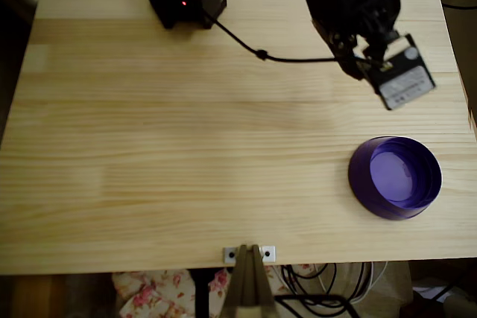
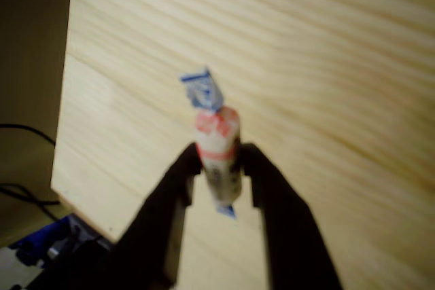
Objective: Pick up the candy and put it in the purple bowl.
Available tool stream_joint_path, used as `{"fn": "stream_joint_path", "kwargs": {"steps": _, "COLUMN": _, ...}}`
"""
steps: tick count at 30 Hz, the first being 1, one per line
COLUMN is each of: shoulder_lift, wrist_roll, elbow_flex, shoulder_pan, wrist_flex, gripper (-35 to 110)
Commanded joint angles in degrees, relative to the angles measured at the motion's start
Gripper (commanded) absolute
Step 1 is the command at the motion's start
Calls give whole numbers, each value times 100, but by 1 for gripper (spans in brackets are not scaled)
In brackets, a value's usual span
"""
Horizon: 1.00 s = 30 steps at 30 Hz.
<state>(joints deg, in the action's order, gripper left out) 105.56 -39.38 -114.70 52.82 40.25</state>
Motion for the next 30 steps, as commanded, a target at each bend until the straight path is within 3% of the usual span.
{"fn": "stream_joint_path", "kwargs": {"steps": 1, "shoulder_lift": -334, "wrist_roll": 202, "elbow_flex": 1143, "shoulder_pan": -88, "wrist_flex": -158, "gripper": 0}}
{"fn": "stream_joint_path", "kwargs": {"steps": 21, "shoulder_lift": -2391, "wrist_roll": 1318, "elbow_flex": 3639, "shoulder_pan": -624, "wrist_flex": -202, "gripper": 0}}
{"fn": "stream_joint_path", "kwargs": {"steps": 22, "shoulder_lift": -3832, "wrist_roll": 1468, "elbow_flex": 5502, "shoulder_pan": -870, "wrist_flex": 229, "gripper": 0}}
{"fn": "stream_joint_path", "kwargs": {"steps": 30, "shoulder_lift": -3902, "wrist_roll": 1380, "elbow_flex": 5388, "shoulder_pan": -870, "wrist_flex": 229, "gripper": 0}}
